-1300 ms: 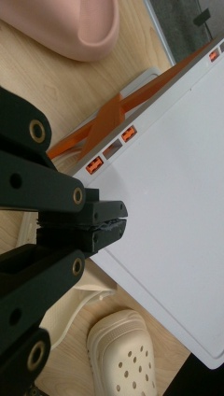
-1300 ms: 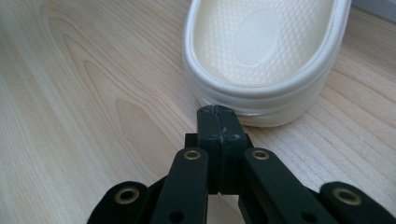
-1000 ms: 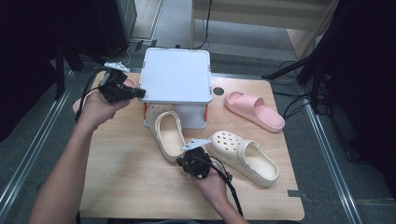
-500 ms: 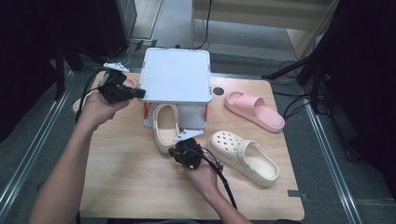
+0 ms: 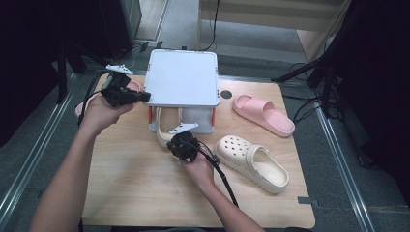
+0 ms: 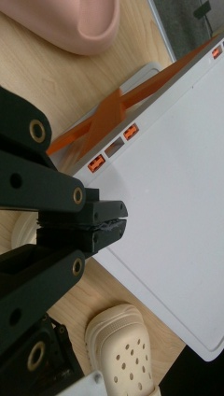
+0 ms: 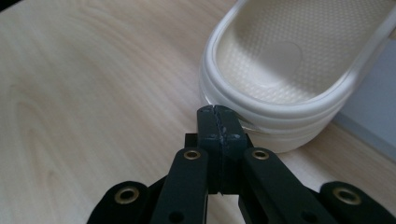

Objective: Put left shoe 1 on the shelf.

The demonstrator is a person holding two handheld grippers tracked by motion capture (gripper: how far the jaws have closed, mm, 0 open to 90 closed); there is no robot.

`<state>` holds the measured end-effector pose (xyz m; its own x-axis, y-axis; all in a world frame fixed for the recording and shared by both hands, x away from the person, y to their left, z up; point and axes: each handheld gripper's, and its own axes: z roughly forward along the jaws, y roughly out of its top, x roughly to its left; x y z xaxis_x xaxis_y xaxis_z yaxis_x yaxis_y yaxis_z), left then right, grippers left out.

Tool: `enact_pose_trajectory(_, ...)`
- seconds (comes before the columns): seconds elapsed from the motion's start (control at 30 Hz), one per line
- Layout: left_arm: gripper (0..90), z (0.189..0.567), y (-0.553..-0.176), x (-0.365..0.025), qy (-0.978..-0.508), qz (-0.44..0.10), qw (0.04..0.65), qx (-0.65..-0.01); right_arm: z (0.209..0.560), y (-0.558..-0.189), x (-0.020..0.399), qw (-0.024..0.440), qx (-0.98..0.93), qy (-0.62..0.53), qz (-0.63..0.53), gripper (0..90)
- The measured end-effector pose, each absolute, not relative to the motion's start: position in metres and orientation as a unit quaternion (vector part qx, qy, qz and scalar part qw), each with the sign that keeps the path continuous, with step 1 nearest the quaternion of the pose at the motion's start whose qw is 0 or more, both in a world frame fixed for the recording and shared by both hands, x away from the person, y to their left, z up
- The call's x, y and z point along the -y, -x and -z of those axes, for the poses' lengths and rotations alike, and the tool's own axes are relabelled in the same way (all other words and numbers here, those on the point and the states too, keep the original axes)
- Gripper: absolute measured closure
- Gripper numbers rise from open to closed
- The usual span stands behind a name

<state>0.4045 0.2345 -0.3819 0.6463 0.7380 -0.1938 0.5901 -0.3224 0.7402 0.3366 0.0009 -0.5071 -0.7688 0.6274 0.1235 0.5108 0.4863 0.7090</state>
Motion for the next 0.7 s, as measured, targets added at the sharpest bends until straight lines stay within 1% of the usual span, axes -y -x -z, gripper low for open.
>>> enact_pose_trajectory(0.23, 89.3, 0.382, -0.405, -0.234, -0.808, -0.089, 0.412, -0.411, 0.509, -0.353, -0.013, 0.091, -0.852, -0.340, -0.388, 90.0)
enact_pose_trajectory(0.37, 89.3, 0.382, -0.405, -0.235, -0.808, -0.090, 0.413, -0.411, 0.509, -0.363, -0.018, 0.076, -0.844, -0.351, -0.399, 90.0)
enact_pose_trajectory(0.7, 88.7, 0.382, -0.404, -0.235, -0.807, -0.090, 0.415, -0.411, 0.512, -0.378, -0.033, 0.098, -0.845, -0.347, -0.395, 90.0)
